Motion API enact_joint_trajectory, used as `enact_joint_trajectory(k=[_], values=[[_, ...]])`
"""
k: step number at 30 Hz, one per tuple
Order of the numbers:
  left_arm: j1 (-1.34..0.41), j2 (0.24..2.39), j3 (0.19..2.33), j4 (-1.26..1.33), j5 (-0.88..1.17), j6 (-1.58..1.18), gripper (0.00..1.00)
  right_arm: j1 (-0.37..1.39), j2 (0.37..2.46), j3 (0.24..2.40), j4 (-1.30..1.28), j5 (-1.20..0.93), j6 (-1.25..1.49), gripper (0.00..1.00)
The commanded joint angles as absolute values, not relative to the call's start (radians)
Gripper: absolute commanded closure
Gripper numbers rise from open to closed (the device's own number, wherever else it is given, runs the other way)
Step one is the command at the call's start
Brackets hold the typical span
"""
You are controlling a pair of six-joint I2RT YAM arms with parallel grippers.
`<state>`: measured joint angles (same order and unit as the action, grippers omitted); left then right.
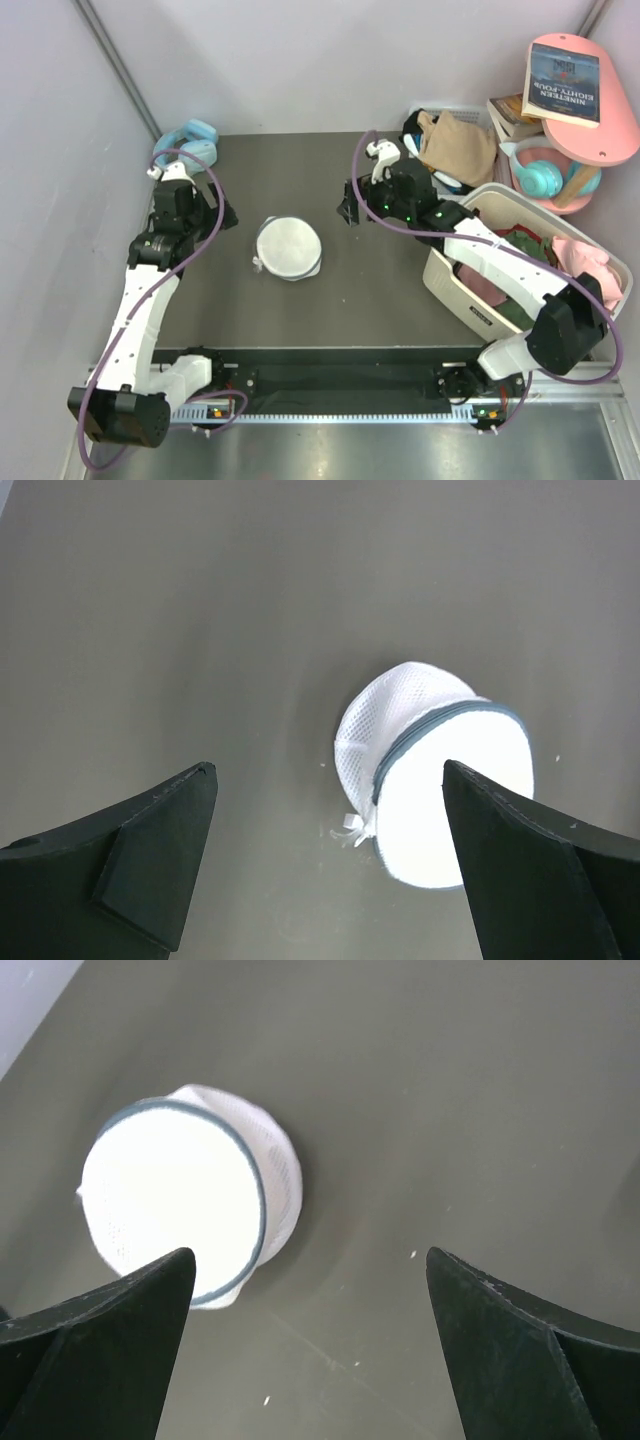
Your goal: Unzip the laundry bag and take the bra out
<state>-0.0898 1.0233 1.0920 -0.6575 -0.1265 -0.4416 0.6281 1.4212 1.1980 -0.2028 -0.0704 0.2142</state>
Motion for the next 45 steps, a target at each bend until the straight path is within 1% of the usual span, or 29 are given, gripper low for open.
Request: enact_joint_trajectory(k=[1, 6, 12, 14, 19, 23, 26, 27, 29, 30, 31, 34, 37, 40, 42, 43, 44, 45], values=[[-0.092, 1.028, 1.065, -0.64, -0.089, -0.391, 0.01, 0.673, 1.385, 1.169, -0.147, -0.087, 0.261, 0.02], [-0.092, 1.077, 1.016, -0.539, 0.079, -0.416, 0.01, 0.712, 1.411, 1.144, -0.137, -0.103, 0.328, 0.02], [-0.092, 1.187, 0.959, -0.411, 0.221, -0.411, 0.02, 0.755, 1.462, 1.105, -0.055, -0.155, 0.44, 0.03], [-0.092, 1.225, 0.937, -0.387, 0.268, -0.405, 0.06, 0.772, 1.474, 1.104, -0.055, -0.155, 0.448, 0.03], [-0.092, 1.288, 0.939, -0.376, 0.278, -0.394, 0.13, 0.808, 1.477, 1.138, -0.126, -0.149, 0.436, 0.03], [-0.092, 1.336, 0.922, -0.316, 0.323, -0.411, 0.23, 0.816, 1.468, 1.117, -0.126, -0.152, 0.459, 0.03], [-0.092, 1.367, 0.917, -0.278, 0.395, -0.431, 0.43, 0.825, 1.456, 1.091, -0.121, -0.16, 0.482, 0.04], [-0.091, 1.371, 0.919, -0.276, 0.412, -0.437, 0.64, 0.831, 1.454, 1.088, -0.126, -0.158, 0.486, 0.03], [-0.092, 1.381, 0.92, -0.272, 0.431, -0.454, 0.88, 0.836, 1.445, 1.08, -0.136, -0.153, 0.488, 0.03], [-0.092, 1.381, 0.919, -0.272, 0.437, -0.459, 0.97, 0.841, 1.442, 1.077, -0.14, -0.147, 0.494, 0.04], [-0.092, 1.375, 0.919, -0.273, 0.439, -0.466, 1.0, 0.842, 1.437, 1.075, -0.144, -0.14, 0.502, 0.04], [-0.092, 1.344, 0.916, -0.275, 0.427, -0.521, 1.0, 0.845, 1.424, 1.08, -0.164, -0.115, 0.515, 0.04], [-0.092, 1.287, 0.896, -0.278, 0.362, -0.644, 1.0, 0.853, 1.402, 1.092, -0.181, -0.091, 0.525, 0.04], [-0.092, 1.229, 0.856, -0.281, 0.283, -0.825, 1.0, 0.868, 1.401, 1.111, -0.196, -0.064, 0.545, 0.04], [-0.092, 1.201, 0.825, -0.291, 0.243, -0.892, 1.0, 0.888, 1.408, 1.143, -0.206, -0.038, 0.548, 0.04], [-0.092, 1.174, 0.816, -0.298, 0.223, -0.969, 1.0, 0.897, 1.423, 1.16, -0.221, -0.032, 0.542, 0.04], [-0.092, 1.163, 0.81, -0.322, 0.174, -1.004, 1.0, 0.903, 1.436, 1.204, -0.233, -0.029, 0.528, 0.04], [-0.092, 1.152, 0.792, -0.304, 0.17, -1.028, 1.0, 0.916, 1.449, 1.232, -0.25, -0.031, 0.523, 0.04]])
